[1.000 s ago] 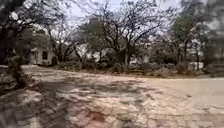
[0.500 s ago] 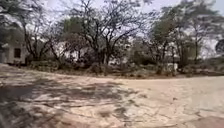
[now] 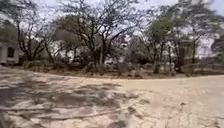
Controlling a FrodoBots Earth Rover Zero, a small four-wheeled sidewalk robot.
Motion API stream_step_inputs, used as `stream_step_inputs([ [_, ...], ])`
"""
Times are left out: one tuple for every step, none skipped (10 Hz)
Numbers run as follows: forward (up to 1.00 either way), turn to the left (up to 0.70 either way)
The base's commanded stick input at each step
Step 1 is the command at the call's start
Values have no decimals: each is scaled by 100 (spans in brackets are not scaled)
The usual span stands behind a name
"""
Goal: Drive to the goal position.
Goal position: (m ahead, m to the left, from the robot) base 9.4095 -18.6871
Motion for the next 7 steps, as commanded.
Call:
stream_step_inputs([
  [70, -35],
  [70, -29],
  [70, -13],
  [70, 0],
  [70, 0],
  [70, 0],
  [70, 0],
])
